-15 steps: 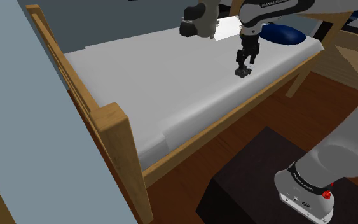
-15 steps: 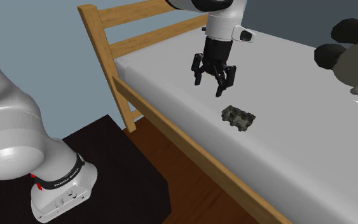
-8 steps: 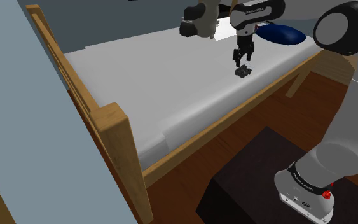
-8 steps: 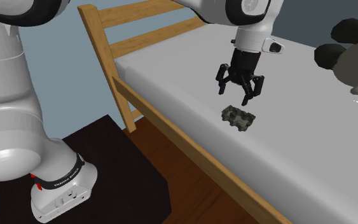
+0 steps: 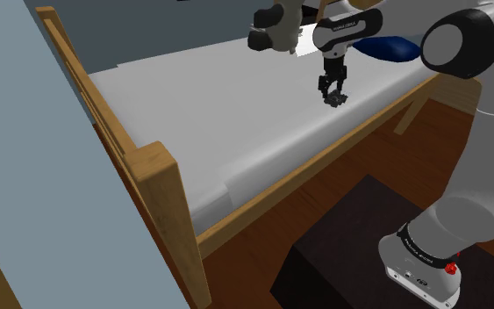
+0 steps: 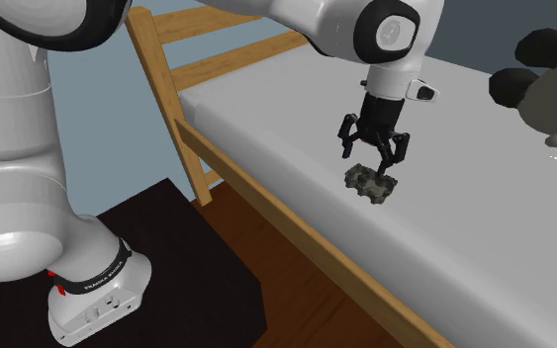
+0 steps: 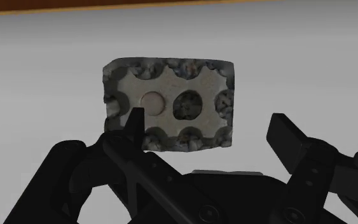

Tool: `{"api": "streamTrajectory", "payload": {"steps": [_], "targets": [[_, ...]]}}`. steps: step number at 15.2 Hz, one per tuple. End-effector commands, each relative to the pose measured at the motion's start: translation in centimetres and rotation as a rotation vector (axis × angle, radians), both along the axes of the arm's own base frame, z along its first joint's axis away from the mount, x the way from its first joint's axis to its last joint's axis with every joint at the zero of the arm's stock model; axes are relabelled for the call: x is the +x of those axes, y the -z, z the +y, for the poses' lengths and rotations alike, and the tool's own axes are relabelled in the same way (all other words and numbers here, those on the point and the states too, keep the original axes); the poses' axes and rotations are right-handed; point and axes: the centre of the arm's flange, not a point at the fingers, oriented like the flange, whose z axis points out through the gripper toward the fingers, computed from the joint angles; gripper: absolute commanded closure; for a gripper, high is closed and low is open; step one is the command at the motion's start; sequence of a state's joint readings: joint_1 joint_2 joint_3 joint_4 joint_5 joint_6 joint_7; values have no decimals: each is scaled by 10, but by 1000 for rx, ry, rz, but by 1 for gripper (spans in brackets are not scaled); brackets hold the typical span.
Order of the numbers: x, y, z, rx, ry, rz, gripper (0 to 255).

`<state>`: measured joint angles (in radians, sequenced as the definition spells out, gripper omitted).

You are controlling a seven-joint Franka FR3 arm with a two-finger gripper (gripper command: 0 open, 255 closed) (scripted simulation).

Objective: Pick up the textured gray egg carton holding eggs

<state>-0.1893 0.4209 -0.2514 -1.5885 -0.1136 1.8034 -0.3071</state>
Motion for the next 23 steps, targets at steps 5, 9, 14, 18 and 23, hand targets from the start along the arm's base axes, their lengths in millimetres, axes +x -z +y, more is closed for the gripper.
{"api": "streamTrajectory", "payload": {"steps": [5, 9, 14, 18, 23], "targets": [[0, 7, 0, 0, 0, 0, 255], [0, 7, 0, 0, 0, 0, 255], [0, -3, -1, 0, 0, 0, 255], [0, -24, -1, 0, 0, 0, 255], [0, -51, -1, 0, 0, 0, 255]]}}
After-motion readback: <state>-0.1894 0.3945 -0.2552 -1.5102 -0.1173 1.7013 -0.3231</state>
